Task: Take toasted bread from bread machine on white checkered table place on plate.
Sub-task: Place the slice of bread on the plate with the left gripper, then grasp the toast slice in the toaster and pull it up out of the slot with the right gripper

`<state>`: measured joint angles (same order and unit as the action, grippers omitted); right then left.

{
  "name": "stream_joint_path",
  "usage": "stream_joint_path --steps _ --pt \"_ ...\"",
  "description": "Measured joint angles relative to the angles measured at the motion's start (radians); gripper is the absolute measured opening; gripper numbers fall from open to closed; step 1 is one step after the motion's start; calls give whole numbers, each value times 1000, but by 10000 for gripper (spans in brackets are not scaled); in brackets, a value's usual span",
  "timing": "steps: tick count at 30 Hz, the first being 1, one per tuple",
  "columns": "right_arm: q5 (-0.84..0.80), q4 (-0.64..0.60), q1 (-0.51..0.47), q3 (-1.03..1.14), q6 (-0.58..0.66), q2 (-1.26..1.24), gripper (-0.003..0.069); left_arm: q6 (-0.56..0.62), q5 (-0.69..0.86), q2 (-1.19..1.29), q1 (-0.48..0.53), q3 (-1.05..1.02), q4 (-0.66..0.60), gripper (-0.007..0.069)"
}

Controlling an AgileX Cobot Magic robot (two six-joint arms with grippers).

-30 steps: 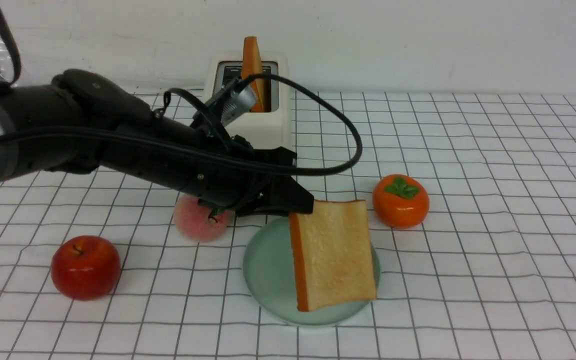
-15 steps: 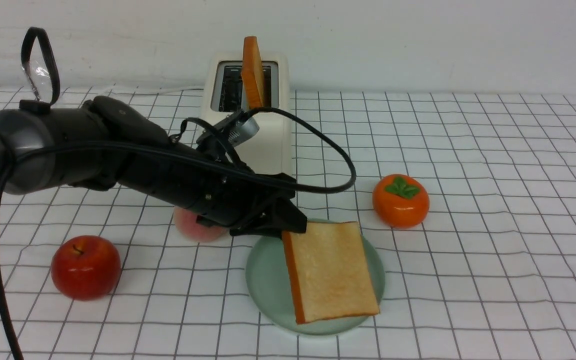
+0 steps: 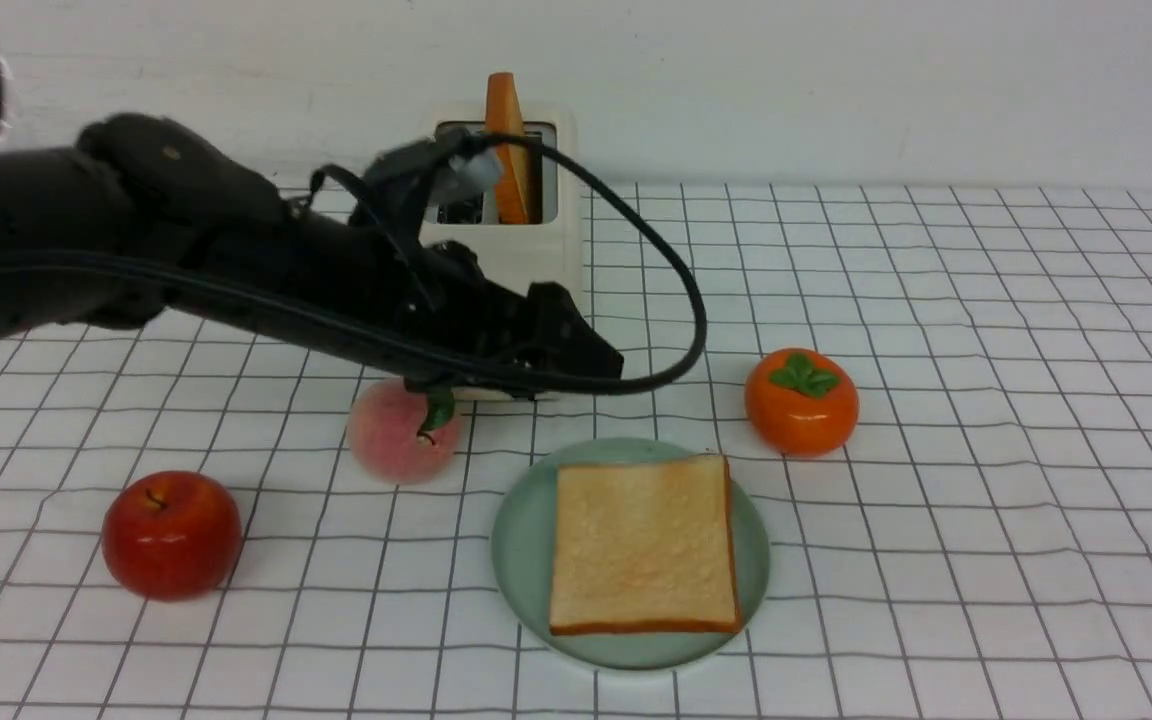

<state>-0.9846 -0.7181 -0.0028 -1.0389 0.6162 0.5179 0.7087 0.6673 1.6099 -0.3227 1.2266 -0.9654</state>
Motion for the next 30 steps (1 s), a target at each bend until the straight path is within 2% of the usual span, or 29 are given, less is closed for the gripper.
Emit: stream_joint_path --steps 3,5,10,11,12,17,21,22,23,25,27,28,30 --pt "-6 2 0 0 -15 0 0 0 -9 -74 0 0 46 537" --pt "-6 7 0 0 -51 3 0 -7 -12 -183 0 0 110 442" --pt "-31 15 0 -1 -132 84 0 -132 -7 -404 0 -1 277 59" --pt "-43 15 0 -1 -143 116 0 -172 -7 -445 0 -7 316 9" --pt "-46 14 0 -1 -145 123 0 -172 -7 -453 0 -9 316 2" --pt "-98 -82 1 -2 -151 351 0 -409 -64 -664 0 -129 527 -13" --pt "-85 -117 33 -26 -119 491 0 -489 -136 -797 0 -236 602 -13" --pt "-75 -113 61 -45 -117 537 0 -504 -155 -841 0 -271 616 -13" --pt "-45 -88 136 -95 -124 619 0 -526 -193 -918 0 -330 628 -13" --pt "-26 -59 188 -130 -140 665 0 -532 -212 -957 0 -360 631 -13" --pt "18 85 339 -258 -229 800 0 -540 -256 -1045 0 -429 632 -13" --pt "18 85 350 -258 -238 800 0 -540 -256 -1050 0 -432 632 -13" --pt "56 261 482 -398 -362 927 0 -543 -267 -1092 0 -471 635 -13"
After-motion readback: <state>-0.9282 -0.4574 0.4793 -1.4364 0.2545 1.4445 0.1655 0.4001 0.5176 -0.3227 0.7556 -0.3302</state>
